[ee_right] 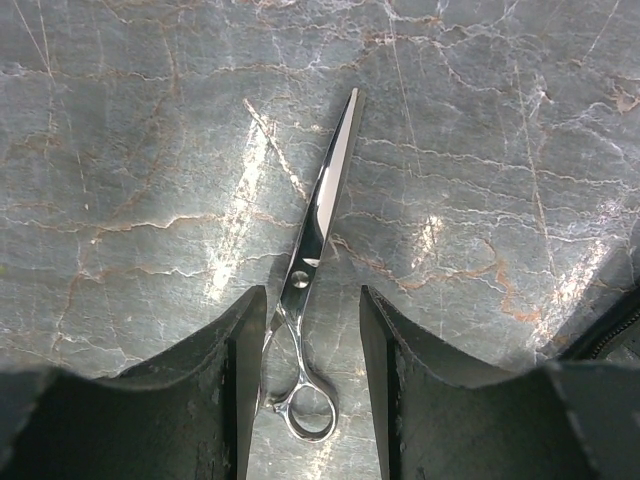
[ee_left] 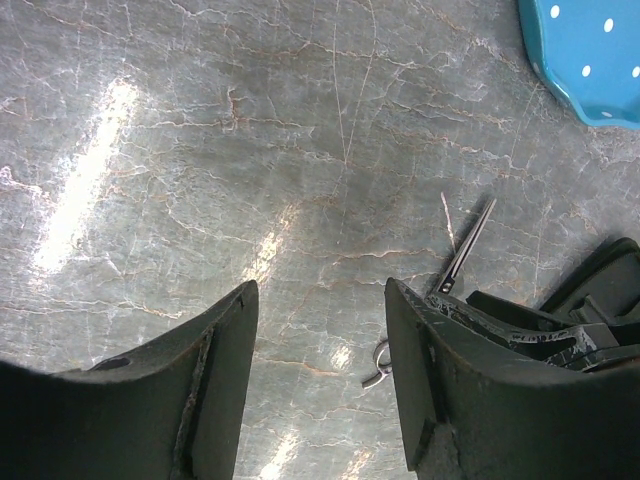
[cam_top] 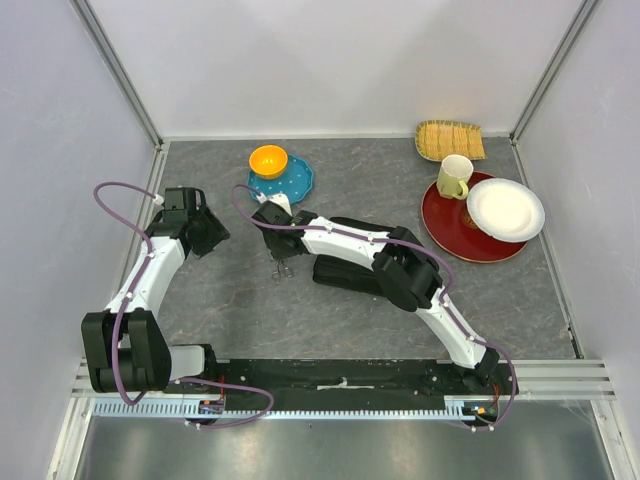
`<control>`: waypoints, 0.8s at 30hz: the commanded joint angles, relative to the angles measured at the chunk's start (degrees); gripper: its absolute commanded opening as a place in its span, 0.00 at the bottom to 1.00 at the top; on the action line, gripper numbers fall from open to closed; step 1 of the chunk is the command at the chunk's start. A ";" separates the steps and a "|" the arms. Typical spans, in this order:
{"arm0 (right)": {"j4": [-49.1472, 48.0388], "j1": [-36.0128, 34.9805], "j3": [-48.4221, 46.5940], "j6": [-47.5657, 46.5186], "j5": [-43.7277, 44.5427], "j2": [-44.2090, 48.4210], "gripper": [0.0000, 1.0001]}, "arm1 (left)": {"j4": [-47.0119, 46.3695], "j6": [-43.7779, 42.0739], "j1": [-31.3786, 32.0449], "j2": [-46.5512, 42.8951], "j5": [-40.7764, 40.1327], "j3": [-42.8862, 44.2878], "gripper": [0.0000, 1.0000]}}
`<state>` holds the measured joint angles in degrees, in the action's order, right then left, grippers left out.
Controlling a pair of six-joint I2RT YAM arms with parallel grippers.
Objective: Sort the hair-cutting tools
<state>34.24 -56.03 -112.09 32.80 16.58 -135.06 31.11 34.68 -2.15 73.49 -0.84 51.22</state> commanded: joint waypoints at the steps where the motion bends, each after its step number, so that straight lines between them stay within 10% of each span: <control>1: -0.67 -0.13 -1.46 0.17 -0.40 0.60 0.50 | -2.20 1.18 -0.13 -1.07 0.58 0.02 0.61; 12: 9.88 -0.13 -5.86 -2.21 -1.02 -6.35 0.40 | -2.46 1.27 -0.40 0.07 2.51 0.11 0.61; 19: 10.85 -0.13 -3.75 -2.65 0.20 -4.42 0.00 | -2.81 0.92 -0.48 0.42 4.00 0.11 0.61; 24: 6.47 0.66 -0.78 -0.20 0.21 0.14 0.00 | -3.69 0.66 -0.48 0.42 6.37 0.11 0.62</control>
<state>39.48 -56.03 -117.10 30.87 16.64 -138.26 30.09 34.68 -2.46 73.58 2.96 51.22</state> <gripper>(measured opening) 0.022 0.613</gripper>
